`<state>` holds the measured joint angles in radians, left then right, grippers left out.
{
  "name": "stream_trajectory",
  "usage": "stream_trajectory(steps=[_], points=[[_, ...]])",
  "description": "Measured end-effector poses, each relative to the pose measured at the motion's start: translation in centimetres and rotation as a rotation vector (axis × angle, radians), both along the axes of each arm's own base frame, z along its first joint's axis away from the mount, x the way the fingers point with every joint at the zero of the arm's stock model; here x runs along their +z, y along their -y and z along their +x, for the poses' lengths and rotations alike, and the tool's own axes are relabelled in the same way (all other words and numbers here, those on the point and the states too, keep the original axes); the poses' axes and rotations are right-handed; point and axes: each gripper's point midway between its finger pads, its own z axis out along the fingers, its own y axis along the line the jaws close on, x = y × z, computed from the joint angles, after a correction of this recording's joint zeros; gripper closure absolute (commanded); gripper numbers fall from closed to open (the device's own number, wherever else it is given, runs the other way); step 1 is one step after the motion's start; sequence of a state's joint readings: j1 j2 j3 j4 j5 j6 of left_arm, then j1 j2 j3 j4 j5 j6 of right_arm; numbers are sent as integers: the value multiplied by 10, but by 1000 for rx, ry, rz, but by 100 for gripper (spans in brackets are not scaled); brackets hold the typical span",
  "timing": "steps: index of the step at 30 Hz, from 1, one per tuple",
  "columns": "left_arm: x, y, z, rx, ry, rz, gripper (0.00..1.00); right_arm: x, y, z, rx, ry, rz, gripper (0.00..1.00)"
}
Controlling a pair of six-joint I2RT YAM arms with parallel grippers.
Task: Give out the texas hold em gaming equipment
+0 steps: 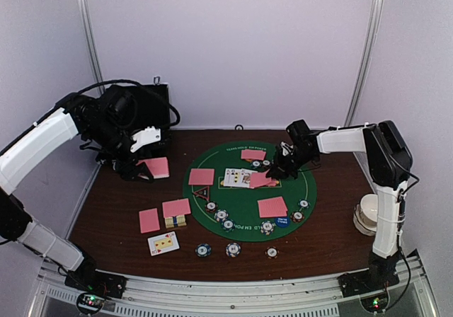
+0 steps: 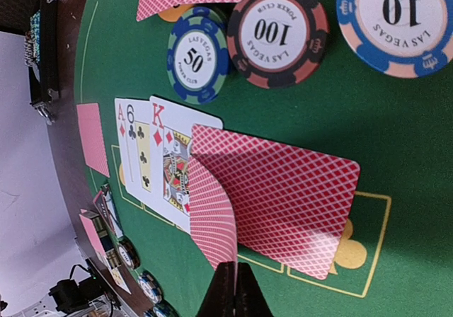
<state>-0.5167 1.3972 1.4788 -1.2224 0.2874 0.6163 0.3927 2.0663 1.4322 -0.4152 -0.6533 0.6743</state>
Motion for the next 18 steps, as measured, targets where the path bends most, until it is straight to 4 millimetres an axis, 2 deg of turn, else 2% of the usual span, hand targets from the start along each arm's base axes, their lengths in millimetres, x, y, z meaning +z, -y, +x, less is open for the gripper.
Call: stream_trajectory(steps=[3,11,15,18], points=[[0,0,0,1,-1,0,100,-4,4,-1,4,0,-28,93],[-1,-5,-3,8,1,-1,100,-11,14,-5,8,-6,-94,44],[-8,-8,-5,14,-10,7,100,-15,20,-7,11,-3,-138,31],[-16,-12,-5,22,-20,14,100,-8,24,-9,13,13,-164,17]])
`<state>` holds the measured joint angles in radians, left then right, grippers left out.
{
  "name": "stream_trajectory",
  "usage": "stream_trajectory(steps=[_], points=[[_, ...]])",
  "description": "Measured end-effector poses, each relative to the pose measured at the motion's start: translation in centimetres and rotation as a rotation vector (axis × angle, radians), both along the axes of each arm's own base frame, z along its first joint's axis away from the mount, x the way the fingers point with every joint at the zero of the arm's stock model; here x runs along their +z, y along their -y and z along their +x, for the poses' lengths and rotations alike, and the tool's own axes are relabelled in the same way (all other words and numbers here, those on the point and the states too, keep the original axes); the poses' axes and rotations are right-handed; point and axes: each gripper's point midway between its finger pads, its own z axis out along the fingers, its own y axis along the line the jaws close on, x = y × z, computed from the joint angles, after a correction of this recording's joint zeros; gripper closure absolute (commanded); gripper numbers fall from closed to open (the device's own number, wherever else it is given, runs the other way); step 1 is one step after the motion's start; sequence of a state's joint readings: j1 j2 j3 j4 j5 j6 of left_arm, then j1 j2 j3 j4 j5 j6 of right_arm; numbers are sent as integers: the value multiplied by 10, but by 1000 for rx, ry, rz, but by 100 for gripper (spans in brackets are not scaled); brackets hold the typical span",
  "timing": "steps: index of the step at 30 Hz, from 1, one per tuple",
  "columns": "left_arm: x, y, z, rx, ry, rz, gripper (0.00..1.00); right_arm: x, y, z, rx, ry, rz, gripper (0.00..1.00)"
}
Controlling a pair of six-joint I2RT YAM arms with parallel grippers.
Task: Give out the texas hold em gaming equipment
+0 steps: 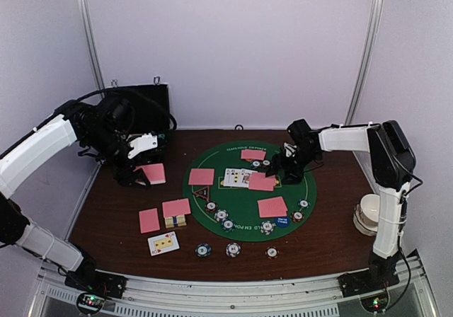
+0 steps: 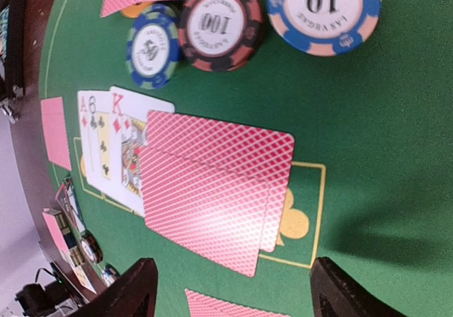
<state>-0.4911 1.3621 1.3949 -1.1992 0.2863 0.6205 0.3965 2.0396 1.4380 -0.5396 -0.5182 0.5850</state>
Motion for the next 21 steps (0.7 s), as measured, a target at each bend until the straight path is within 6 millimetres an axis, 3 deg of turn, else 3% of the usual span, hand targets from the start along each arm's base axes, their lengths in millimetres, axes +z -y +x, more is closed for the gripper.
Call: stream_trajectory(steps=[2,6,12,15,18,20,21], points=[[-6,-4,1,8,-2,4,100,15,2,0,1,29,-5,2],[-26,-19,3,36,-15,26,100,66,2,0,-1,138,17,0],[-87,-48,-3,26,-19,116,100,134,10,-15,-14,288,55,1],[-118,-58,-13,6,-43,160,100,145,18,-27,-25,317,48,1],[-135,-60,-12,-4,-51,178,100,145,28,-37,-40,321,21,1],[-144,-60,-4,-5,-48,186,89,140,34,-42,-47,311,-2,1],[-150,-59,-1,-7,-47,189,75,138,37,-44,-52,308,-15,0]])
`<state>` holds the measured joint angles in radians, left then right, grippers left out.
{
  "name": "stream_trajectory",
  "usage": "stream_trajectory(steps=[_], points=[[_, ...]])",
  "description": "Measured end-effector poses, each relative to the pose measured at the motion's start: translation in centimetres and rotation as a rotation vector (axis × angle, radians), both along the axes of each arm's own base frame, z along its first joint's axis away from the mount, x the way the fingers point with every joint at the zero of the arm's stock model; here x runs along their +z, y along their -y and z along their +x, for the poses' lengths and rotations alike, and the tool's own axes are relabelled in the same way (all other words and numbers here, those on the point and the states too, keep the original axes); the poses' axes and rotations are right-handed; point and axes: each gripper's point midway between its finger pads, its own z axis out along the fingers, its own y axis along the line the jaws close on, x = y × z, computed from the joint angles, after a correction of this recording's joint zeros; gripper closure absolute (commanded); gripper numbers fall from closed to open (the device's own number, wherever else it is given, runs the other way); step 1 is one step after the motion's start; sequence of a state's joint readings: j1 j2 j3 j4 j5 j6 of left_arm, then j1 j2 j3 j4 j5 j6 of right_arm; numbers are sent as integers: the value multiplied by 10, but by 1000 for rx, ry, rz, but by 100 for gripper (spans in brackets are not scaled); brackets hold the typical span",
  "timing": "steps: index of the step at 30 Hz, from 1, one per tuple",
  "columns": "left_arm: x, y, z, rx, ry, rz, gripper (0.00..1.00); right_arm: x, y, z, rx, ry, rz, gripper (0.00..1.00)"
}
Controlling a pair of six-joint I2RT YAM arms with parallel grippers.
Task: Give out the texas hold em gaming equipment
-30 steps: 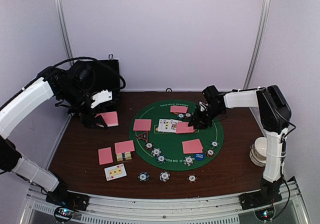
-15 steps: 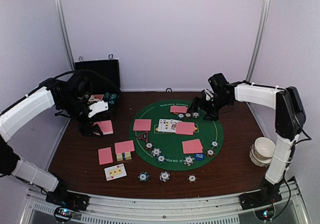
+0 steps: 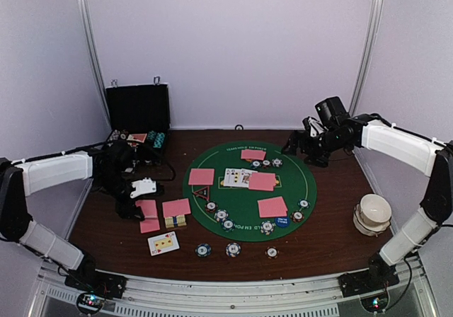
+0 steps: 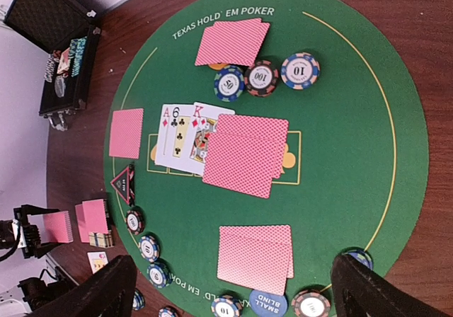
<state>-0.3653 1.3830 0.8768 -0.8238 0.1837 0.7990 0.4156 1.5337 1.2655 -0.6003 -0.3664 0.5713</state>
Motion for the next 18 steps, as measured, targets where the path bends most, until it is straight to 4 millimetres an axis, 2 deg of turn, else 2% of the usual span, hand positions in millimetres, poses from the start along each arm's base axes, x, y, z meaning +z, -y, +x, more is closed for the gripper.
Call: stream_trajectory(steps=[2,5,7,8,13,18], points=[[-9,1,4,0,-4,5,42,-3,5,-4,-10,-6,-18,1],[-24,1,6,1,-14,11,25,-5,12,-10,-23,-7,-43,0],[-32,1,6,3,-21,17,7,-2,16,-13,-29,-1,-55,1],[-37,0,5,7,-28,21,3,0,18,-14,-30,5,-59,1],[-48,-3,8,23,-42,40,3,6,25,-17,-36,16,-92,1],[-45,-6,13,65,-31,33,2,12,36,-16,-43,49,-156,1]])
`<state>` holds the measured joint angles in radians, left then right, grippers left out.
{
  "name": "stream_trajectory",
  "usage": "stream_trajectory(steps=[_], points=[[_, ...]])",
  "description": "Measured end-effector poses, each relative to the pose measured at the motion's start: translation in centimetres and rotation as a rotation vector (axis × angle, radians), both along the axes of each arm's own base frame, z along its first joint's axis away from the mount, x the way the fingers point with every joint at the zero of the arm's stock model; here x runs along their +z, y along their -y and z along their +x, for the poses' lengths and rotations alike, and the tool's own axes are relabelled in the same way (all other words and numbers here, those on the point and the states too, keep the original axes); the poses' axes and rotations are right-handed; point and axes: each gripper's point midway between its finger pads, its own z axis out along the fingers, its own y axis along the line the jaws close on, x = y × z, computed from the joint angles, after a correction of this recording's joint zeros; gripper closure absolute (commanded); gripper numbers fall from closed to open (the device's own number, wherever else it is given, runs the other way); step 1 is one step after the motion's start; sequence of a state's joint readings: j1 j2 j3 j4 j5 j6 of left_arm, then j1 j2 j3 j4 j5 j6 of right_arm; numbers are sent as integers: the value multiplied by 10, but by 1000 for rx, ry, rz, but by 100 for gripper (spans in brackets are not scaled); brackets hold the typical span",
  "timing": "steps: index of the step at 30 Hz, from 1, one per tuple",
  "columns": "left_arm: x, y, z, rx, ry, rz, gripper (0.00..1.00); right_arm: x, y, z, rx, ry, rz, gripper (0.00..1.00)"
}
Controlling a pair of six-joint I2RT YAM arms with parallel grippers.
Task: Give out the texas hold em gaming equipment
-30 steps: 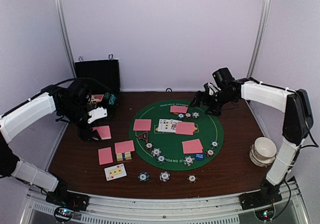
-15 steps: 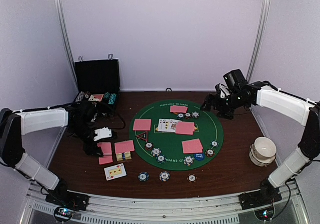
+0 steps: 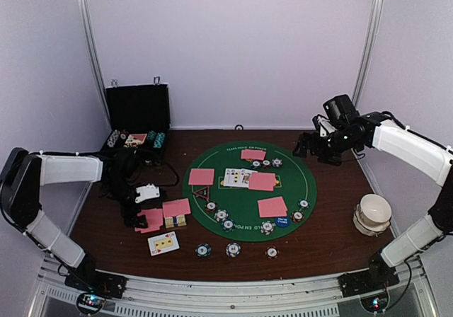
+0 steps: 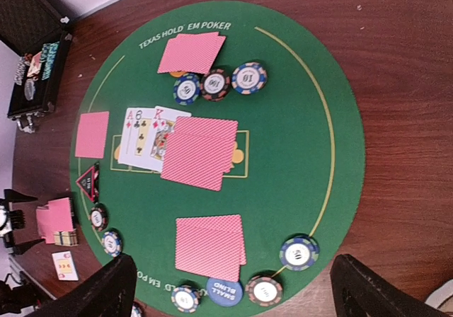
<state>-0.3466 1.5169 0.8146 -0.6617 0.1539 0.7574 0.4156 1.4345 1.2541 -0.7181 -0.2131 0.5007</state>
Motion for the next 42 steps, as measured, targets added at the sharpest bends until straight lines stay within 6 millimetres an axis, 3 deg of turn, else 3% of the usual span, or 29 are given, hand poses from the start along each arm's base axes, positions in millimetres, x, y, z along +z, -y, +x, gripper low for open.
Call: stream_trajectory(steps=[2,4,9,12,14,17,20,23,31,38,42], points=[[9,-2,5,38,3,-14,2,4,10,1,-18,28,-48,0],[31,-1,18,89,32,-58,3,12,27,4,-58,80,-126,0],[112,1,59,226,229,-252,3,29,81,17,-203,309,-371,1],[137,-3,69,303,324,-349,2,5,118,18,-290,365,-538,1],[135,-6,75,354,341,-386,2,-19,140,20,-327,357,-645,0],[103,-22,85,471,326,-414,2,-44,164,21,-364,349,-745,0],[64,-46,87,607,295,-421,2,-52,177,23,-392,379,-793,1],[45,-60,90,703,309,-445,2,-52,183,25,-420,447,-807,0],[39,-70,108,777,466,-510,2,-69,193,12,-463,600,-784,0],[56,-77,129,810,601,-567,2,-54,199,23,-528,710,-726,1],[52,-78,136,823,618,-583,2,-57,211,26,-563,724,-710,0]])
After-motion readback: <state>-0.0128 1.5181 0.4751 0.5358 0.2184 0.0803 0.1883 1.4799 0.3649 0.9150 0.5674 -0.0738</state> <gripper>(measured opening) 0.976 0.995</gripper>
